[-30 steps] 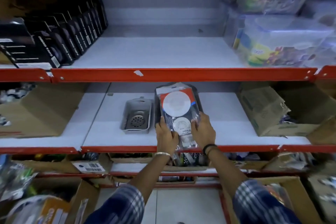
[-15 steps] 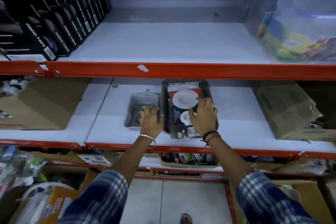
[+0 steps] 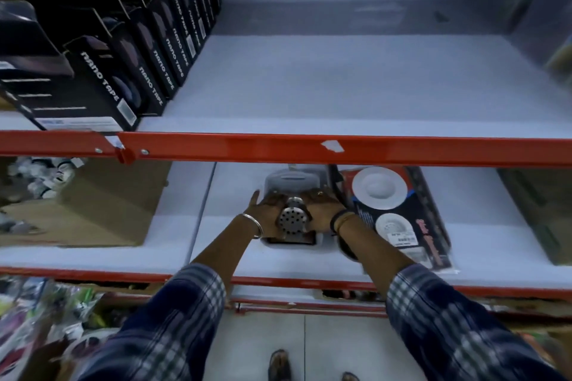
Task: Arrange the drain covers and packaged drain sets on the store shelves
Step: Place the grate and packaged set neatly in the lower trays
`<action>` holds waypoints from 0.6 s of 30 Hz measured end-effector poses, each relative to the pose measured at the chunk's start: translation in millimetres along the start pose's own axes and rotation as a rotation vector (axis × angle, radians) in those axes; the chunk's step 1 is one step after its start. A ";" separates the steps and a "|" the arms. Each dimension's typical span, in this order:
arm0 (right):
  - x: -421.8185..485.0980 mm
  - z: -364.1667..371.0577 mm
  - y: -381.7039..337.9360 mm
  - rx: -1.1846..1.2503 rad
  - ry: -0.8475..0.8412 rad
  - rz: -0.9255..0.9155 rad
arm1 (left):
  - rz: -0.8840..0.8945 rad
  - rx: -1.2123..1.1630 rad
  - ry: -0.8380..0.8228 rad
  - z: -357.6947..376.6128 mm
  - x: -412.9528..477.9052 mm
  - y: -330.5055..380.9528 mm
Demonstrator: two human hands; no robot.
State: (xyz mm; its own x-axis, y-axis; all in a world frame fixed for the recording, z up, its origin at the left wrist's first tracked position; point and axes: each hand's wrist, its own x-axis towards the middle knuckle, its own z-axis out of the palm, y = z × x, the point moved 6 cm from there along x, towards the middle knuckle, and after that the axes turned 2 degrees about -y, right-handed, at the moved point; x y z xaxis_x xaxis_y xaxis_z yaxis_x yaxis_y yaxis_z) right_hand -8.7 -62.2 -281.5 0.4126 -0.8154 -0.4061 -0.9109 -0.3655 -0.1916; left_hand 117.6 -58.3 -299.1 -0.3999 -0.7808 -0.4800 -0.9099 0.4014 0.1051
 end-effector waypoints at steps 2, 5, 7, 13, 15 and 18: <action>12.6 0.7 1.1 -0.069 -0.034 0.013 | 0.053 0.095 -0.027 2.7 11.2 -2.5; 21.8 -5.3 -1.0 -0.084 -0.035 0.033 | 0.092 0.133 -0.025 4.4 22.0 -2.9; 24.9 -7.1 -3.9 -0.055 -0.013 0.036 | 0.117 0.141 0.021 3.5 22.9 -1.9; 17.8 -0.6 -4.2 -0.101 0.042 -0.042 | 0.142 0.193 0.067 2.3 15.5 -4.3; 11.0 1.2 -6.3 -0.149 0.011 -0.067 | 0.155 0.214 0.050 4.6 15.9 -5.6; 9.9 7.5 -7.0 -0.311 -0.002 -0.042 | 0.146 0.239 0.033 12.7 23.6 -9.3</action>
State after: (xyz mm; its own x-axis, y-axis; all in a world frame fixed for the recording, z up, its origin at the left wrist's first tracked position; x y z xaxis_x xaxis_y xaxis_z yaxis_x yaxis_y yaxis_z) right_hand 1.8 -64.3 -290.9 0.4496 -0.7961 -0.4051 -0.8516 -0.5189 0.0746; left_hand 118.1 -74.4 -322.5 -0.5322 -0.7198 -0.4457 -0.7918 0.6095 -0.0389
